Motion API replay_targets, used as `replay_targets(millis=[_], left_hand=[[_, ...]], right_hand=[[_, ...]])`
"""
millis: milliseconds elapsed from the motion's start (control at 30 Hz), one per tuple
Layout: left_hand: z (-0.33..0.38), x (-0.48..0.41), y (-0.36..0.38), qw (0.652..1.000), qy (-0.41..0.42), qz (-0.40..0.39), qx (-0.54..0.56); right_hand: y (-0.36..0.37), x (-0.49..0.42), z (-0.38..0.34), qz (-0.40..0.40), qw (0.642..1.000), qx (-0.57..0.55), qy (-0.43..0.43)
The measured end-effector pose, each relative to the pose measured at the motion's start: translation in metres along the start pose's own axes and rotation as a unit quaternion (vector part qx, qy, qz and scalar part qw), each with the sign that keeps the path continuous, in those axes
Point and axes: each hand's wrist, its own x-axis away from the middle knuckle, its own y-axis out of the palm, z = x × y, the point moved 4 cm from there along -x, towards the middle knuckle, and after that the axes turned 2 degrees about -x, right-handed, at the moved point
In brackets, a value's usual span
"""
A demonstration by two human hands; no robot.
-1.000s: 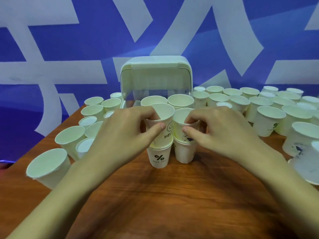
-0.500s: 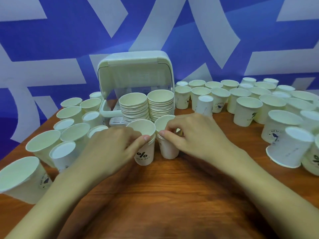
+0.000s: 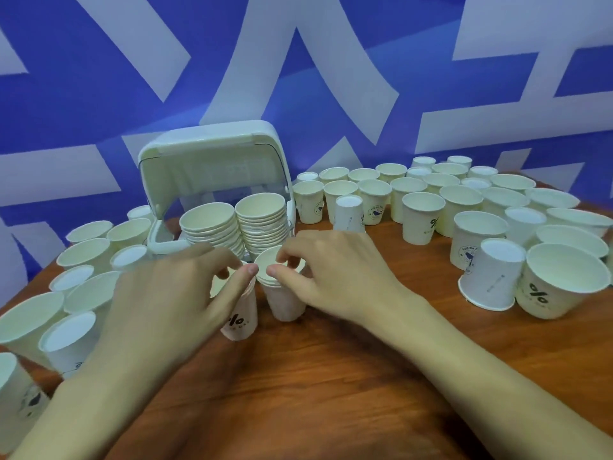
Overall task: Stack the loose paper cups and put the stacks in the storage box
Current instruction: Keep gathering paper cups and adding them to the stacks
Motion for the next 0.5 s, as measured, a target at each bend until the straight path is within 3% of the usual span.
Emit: replay_targets(millis=[100,200,500], left_hand=[[0.029,-0.019,-0.008,1.0,0.019,-0.001,0.001],[0.08,-0.041,-0.002,0.995,0.088,0.021,0.039],[0.242,-0.075,0.038,0.961,0.218,-0.001,0.17]], right_hand=[[-0.023,0.005,0.008,0.023,0.999,0.041,-0.003],[-0.046,0.016,0.028,0.039,0.996,0.077,0.02],[-0.137,0.125,0.129,0.068,0.964,0.176,0.189]])
